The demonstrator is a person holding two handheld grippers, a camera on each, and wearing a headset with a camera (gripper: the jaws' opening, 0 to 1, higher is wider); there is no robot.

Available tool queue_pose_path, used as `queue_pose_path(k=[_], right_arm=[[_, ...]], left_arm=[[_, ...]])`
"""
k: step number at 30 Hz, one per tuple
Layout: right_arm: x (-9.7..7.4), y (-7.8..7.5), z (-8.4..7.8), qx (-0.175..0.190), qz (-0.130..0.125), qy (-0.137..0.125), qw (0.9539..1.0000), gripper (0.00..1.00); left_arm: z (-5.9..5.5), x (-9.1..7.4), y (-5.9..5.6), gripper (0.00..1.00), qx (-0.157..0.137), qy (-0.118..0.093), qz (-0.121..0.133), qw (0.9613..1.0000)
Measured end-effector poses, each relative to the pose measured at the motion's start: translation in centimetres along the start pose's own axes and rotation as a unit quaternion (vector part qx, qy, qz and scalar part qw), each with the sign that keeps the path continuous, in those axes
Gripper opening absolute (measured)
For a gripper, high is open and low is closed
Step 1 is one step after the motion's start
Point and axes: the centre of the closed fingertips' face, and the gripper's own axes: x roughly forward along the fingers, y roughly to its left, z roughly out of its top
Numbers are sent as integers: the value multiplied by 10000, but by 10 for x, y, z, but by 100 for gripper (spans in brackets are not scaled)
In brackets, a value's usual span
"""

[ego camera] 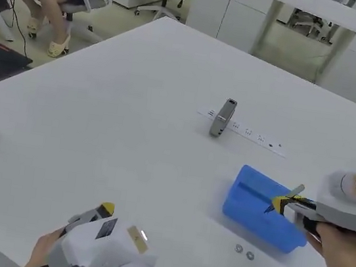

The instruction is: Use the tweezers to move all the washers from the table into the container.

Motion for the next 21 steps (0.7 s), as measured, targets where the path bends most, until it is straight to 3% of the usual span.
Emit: queue_pose_path(k=[7, 21], right_arm=[[-15, 11, 3, -761, -9, 17, 9971, 3], [-23, 31, -12, -436, 309, -45, 9986, 3]], left_arm=[[0, 0, -2, 91, 39, 12, -35, 10000], [0, 0, -2, 91, 45, 10, -43, 10000]])
